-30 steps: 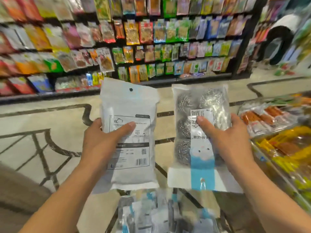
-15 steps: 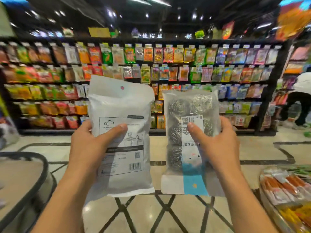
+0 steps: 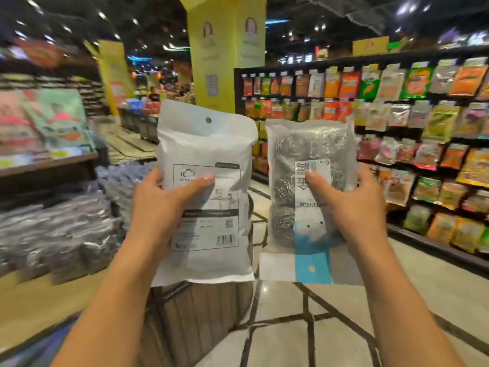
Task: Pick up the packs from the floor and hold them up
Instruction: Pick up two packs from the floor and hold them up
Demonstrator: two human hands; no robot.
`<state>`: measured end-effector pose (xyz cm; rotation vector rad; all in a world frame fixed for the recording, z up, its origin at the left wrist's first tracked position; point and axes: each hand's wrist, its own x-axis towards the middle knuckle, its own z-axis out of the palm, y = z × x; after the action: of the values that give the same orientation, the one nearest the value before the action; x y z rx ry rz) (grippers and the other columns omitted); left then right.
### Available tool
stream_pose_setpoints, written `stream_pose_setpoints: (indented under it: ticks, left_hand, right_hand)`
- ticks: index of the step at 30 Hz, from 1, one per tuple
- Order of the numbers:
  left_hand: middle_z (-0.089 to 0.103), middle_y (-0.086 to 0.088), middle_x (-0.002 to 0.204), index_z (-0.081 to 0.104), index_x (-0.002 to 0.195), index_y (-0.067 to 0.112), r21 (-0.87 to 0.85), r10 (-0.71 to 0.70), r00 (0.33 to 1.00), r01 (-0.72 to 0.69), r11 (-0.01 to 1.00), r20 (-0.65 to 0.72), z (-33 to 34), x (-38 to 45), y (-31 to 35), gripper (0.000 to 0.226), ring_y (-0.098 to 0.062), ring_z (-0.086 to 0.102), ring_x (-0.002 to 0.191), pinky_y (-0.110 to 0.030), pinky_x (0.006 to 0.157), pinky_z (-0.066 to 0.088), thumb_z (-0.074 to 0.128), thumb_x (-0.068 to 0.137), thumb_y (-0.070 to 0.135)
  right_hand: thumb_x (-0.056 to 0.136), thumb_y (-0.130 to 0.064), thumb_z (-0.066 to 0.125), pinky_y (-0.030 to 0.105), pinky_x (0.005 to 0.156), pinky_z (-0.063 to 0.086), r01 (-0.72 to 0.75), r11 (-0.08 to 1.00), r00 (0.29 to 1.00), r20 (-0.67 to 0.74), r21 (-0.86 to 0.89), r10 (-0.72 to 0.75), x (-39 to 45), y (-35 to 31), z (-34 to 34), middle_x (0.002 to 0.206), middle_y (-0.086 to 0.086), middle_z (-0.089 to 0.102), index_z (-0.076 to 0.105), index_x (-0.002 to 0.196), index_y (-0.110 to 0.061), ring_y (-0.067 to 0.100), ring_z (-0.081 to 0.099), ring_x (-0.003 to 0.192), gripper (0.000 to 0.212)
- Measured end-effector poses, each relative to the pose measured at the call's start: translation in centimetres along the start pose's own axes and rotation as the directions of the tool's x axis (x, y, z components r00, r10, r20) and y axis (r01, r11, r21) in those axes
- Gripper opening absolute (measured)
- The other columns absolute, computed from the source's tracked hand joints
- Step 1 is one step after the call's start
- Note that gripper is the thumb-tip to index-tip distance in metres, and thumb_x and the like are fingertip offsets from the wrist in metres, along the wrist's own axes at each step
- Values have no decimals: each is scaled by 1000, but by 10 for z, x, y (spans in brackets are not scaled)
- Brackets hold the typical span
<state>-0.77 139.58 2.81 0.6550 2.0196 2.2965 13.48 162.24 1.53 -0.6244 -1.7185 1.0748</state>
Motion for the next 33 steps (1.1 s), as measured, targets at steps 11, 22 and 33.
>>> stream_pose_setpoints:
  ticks: [11, 22, 33]
  left_hand:
    - [81, -3, 100, 71, 118, 14, 157, 72, 872, 5, 988, -484, -203, -111, 55, 59, -22, 79, 87, -41, 73, 62, 93, 65, 29]
    - [82, -1, 91, 74, 110, 16, 186, 134, 623, 18, 982, -770, -428, -289, 123, 43, -24, 80, 80, -40, 71, 62, 92, 70, 19]
    - [82, 1, 91, 75, 107, 17, 233, 183, 350, 107, 967, -919, -612, -466, 178, 37, -22, 80, 78, -34, 60, 61, 90, 75, 22]
  right_hand:
    - [72, -59, 86, 50, 94, 57, -16, 966, 890, 445, 259, -104, -117, -90, 146, 114, -6, 73, 64, 122, -24, 17, 70, 104, 65]
    - [77, -47, 88, 46, 84, 60, -88, 902, 645, 715, 423, -272, -355, -235, 242, 94, -13, 73, 64, 98, -32, 3, 71, 84, 35]
    - [70, -55, 88, 53, 83, 60, -160, 857, 417, 820, 490, -392, -595, -357, 312, 93, -8, 75, 67, 99, -29, 16, 73, 87, 44]
